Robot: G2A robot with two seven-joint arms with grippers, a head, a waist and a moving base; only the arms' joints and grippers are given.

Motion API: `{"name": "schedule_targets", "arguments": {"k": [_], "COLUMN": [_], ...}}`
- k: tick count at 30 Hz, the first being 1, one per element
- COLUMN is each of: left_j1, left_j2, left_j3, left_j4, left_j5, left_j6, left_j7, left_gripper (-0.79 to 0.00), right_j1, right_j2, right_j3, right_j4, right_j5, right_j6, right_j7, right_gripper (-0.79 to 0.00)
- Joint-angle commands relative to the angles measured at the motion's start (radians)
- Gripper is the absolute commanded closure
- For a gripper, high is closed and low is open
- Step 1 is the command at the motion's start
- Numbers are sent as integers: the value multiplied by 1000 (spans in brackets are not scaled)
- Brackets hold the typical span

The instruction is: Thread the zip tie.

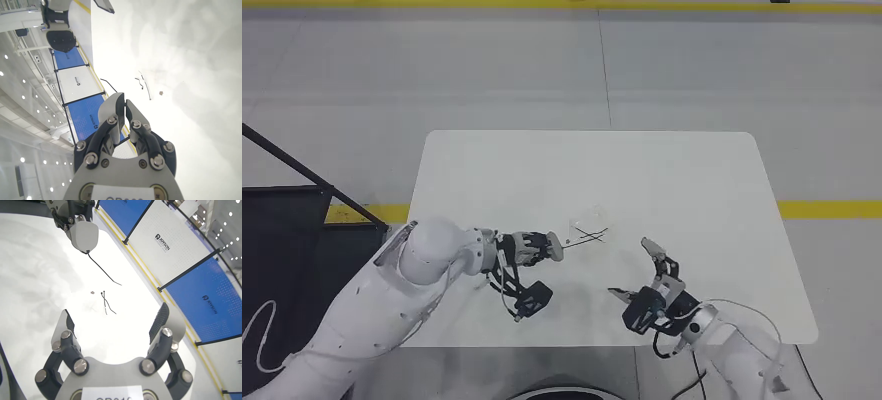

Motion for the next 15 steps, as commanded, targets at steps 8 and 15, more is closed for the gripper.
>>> {"name": "schedule_targets", "arguments": {"k": [8,15], "left_j1": [-70,-93], "left_j2": [-1,1], "left_j3": [42,65], "left_j4": [59,71], "left_j5": [-16,-15], "left_j6": [18,31], "left_j7": [113,144], "left_gripper": [0,0], "right_j1": [-18,-17], "right_j2": [3,4], "right_j3": [-63,-67], "right_j4": [-55,-60], "right_j5": [-241,-246], "right_j6": [38,44], "right_j7": [82,73], "right_gripper": [-785,-785]}}
